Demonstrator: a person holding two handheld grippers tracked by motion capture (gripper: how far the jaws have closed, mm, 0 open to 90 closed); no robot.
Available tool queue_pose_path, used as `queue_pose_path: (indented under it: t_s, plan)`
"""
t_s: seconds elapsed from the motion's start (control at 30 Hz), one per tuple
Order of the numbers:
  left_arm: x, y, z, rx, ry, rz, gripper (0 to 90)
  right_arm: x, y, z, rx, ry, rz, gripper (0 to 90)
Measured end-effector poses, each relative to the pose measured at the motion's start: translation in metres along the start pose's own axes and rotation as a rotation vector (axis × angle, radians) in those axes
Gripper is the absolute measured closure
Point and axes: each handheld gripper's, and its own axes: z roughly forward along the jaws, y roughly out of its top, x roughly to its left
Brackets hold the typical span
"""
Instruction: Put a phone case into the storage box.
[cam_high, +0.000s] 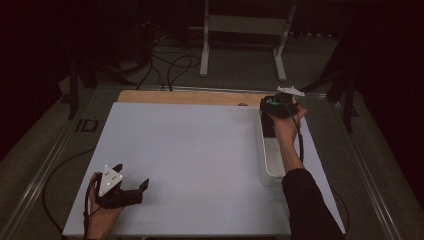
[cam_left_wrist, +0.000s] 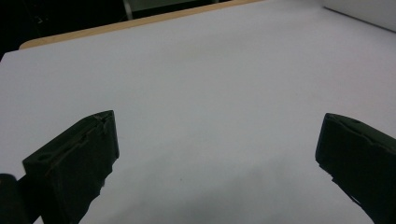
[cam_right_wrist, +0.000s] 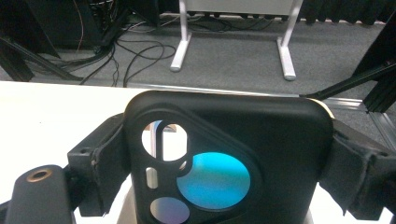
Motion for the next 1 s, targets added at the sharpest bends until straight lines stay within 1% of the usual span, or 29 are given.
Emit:
queue_pose_path:
  t_s: [0.07,0.23,0.27,0.43,0.73,0.9,1.0]
  plan:
    - [0.0,0.0,0.0,0.0,0.001,-0.001,0.1,0.0,0.0,0.001,0.007,0.012,0.002,11.9]
    - [0.0,0.0,0.0,-0.001,0.002,0.0,0.1,-0.001,0.0,0.001,0.009,0.011,0.001,11.4]
    - [0.0,0.0,0.0,-0.001,0.002,-0.001,0.1,-0.002,0.0,0.001,0.019,0.017,0.006,9.6]
    - [0.0,0.0,0.0,-0.002,0.003,-0.002,0.1,-0.003,0.0,0.001,0.022,0.021,0.009,8.3]
    - [0.0,0.0,-0.001,-0.003,0.004,-0.002,0.1,-0.005,0.003,-0.004,0.002,0.032,0.005,8.2]
    - [0.0,0.0,-0.001,-0.003,0.004,-0.002,0.1,-0.005,0.004,-0.007,0.002,0.036,0.007,8.2]
    - [0.0,0.0,0.0,-0.003,0.002,0.0,0.1,-0.005,0.005,-0.011,-0.005,0.053,0.006,8.2]
